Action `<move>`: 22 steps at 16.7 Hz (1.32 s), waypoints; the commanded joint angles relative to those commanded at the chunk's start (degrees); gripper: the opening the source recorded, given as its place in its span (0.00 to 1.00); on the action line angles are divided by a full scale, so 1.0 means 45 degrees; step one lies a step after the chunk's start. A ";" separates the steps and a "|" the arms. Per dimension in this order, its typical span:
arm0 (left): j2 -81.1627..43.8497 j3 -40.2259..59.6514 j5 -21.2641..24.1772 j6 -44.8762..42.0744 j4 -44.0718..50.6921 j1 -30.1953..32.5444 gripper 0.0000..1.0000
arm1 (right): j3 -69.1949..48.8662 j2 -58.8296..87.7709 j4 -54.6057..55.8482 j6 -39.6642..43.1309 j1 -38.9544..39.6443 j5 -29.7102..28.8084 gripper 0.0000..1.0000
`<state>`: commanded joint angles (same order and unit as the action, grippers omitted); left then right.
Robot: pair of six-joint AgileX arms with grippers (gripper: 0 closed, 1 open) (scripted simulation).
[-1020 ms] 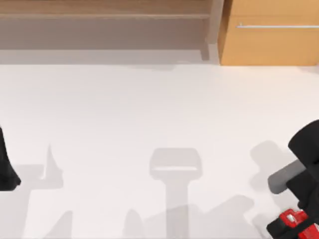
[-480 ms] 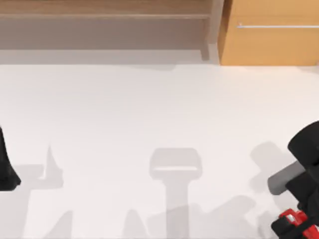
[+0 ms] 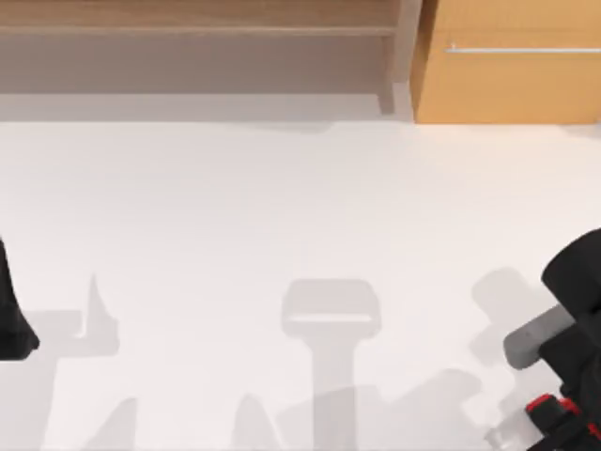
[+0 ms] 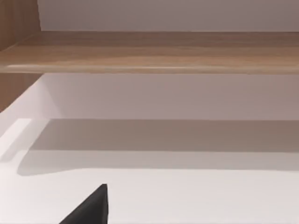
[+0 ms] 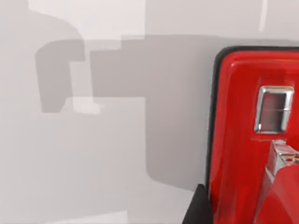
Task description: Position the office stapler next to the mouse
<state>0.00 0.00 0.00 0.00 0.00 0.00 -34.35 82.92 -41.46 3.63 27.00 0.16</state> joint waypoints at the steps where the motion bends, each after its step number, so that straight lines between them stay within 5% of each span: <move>1: 0.0000 0.0000 0.0000 0.0000 0.0000 0.0000 1.00 | 0.0000 0.0000 0.0000 0.0000 0.0000 0.0000 0.00; 22: 0.0000 0.0000 0.0000 0.0000 0.0000 0.0000 1.00 | -0.1071 -0.1012 -0.1917 0.0024 -0.0039 -0.0010 0.00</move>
<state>0.00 0.00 0.00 0.00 0.00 0.00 -39.17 78.36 -50.09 3.73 26.82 0.12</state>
